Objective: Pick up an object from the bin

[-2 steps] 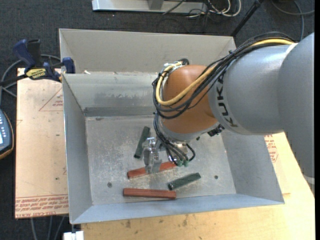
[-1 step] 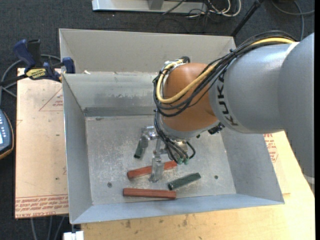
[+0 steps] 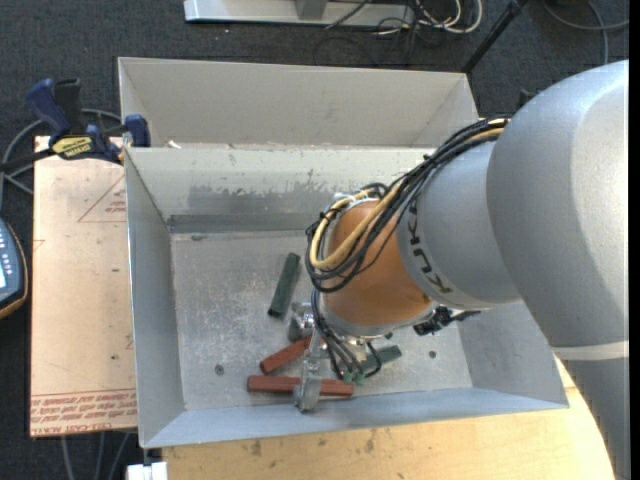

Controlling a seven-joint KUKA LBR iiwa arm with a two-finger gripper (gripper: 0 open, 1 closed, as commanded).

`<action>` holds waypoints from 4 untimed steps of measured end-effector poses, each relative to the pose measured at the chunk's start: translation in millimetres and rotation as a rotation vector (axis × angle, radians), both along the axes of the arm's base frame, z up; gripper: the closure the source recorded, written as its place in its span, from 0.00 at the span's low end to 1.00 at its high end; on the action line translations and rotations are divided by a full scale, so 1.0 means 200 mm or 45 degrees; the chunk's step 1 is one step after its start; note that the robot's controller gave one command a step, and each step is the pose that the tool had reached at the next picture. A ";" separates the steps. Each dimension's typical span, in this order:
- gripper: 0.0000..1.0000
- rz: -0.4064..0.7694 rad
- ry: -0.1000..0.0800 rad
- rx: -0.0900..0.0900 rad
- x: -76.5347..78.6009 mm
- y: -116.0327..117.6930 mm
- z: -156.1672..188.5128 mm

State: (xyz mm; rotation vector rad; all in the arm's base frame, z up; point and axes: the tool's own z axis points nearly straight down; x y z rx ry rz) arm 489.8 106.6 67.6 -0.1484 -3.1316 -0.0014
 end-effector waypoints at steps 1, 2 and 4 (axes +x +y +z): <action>0.00 0.111 -0.009 -0.004 0.04 -0.47 0.02; 0.00 0.145 -0.013 0.000 0.23 -0.56 0.02; 1.00 0.199 -0.024 -0.002 0.31 -0.61 0.67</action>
Offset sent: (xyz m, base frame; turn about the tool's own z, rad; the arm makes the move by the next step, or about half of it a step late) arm 0.0073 -0.0892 0.0024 -0.0948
